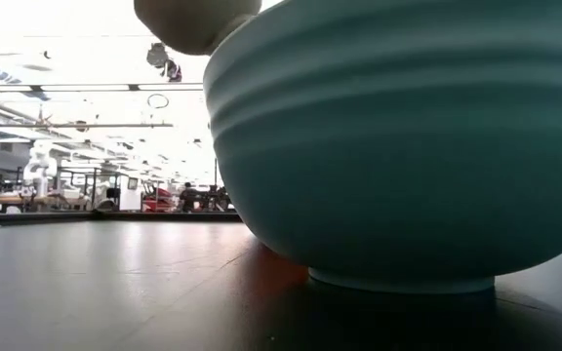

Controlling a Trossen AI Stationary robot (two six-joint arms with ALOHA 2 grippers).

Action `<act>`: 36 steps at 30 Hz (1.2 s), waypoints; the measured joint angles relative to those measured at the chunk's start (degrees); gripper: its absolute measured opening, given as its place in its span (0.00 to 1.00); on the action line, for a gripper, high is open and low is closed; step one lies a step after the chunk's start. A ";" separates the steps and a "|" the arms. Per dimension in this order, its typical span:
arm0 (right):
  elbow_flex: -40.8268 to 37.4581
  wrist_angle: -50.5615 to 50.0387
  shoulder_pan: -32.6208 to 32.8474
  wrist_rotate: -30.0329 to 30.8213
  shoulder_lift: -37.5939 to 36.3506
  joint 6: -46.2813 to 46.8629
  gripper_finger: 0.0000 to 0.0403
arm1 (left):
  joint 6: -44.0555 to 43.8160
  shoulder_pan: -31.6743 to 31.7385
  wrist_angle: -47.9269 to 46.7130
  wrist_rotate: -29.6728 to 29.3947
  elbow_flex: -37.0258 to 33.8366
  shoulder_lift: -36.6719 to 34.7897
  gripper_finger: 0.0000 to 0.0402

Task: Nest bowls inside each other
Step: Stack the gray bowl on the light blue bowl

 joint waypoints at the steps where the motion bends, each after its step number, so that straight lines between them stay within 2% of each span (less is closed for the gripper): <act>1: -0.02 0.00 0.00 0.00 0.00 0.07 0.62 | 0.97 -0.25 0.80 -0.31 0.78 0.68 0.01; 9: -0.05 -0.02 0.01 0.00 0.00 0.31 0.62 | 6.30 0.11 8.13 0.43 3.64 4.20 0.01; 14: -0.05 -0.06 0.02 0.00 0.02 0.55 0.62 | 6.75 3.14 7.14 0.52 3.64 6.98 0.01; 17: -0.05 -0.07 0.00 -0.01 0.00 0.80 0.62 | 7.26 5.04 2.06 0.27 4.79 9.26 0.01; 22: -0.05 0.00 0.00 0.00 0.00 0.80 0.62 | 6.85 6.63 -5.66 0.28 13.20 15.36 0.01; 29: -0.05 0.31 0.01 0.00 0.02 1.00 0.62 | 6.94 4.15 -15.87 0.49 29.84 24.85 0.01; 36: -0.05 0.31 0.02 -0.02 0.02 1.00 0.62 | 5.59 1.52 -23.36 -2.77 38.70 33.05 0.01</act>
